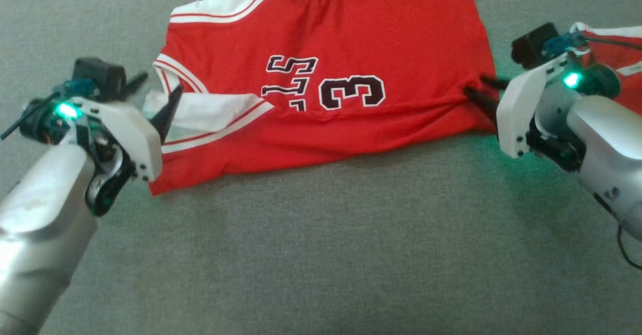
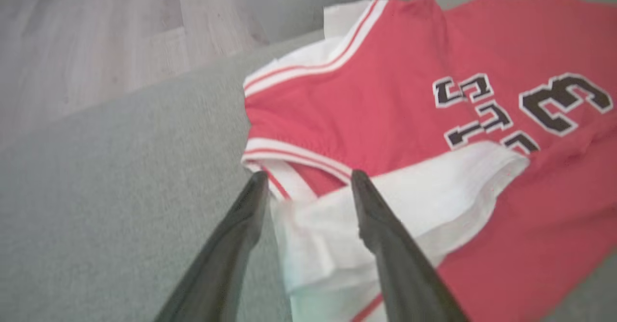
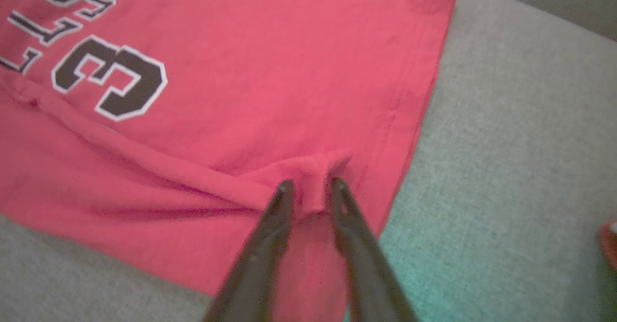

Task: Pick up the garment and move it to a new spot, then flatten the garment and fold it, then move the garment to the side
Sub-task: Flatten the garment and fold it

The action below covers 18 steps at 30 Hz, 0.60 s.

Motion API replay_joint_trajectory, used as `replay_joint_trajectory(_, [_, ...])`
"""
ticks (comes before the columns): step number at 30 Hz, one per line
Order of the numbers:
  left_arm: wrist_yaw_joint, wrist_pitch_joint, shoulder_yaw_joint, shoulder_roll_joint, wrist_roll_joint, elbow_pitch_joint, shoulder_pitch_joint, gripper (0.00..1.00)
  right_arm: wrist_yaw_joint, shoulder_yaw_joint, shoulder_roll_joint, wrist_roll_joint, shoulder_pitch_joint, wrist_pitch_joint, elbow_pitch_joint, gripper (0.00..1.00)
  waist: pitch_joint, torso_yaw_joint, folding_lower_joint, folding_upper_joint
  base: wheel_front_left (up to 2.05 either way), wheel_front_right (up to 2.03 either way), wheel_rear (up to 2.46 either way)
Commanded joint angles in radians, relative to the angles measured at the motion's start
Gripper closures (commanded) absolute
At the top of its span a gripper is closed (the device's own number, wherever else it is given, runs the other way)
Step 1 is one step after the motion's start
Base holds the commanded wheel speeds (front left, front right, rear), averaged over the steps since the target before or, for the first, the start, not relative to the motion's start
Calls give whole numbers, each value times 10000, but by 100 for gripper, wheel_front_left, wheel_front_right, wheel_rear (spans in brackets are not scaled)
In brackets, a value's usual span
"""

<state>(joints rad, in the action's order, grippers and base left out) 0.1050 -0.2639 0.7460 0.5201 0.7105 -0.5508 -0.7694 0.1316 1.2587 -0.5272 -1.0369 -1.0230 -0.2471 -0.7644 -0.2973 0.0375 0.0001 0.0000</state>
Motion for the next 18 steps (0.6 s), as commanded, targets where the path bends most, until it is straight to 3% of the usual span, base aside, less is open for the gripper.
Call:
replay_joint_trajectory(1, [-105, 383, -549, 352, -169, 92, -686, 0, -9, -171, -13, 64, -225, 370, -8, 0, 1, -12, -1, 0, 0, 0, 0])
replay_joint_trajectory(10, [-816, 4528, -1891, -587, 51, -751, -788, 0, -9, -1256, 720, 396, -59, 4373, -1599, 0, 628, -100, -1, 0, 0, 0, 0])
replay_joint_trajectory(14, [-1006, 5203, -2614, -853, 150, -394, -313, 0, -9, -2348, 1039, 517, 185, 5064, -1966, 0, 1071, -177, -1, 0, 0, 0, 0])
replay_joint_trajectory(18, [-1319, 5250, -3683, -1141, -340, 850, 709, 0, -9, -4724, 1142, 1724, 851, 5083, -914, 0, 1392, -259, -1, 0, 0, 0, 0])
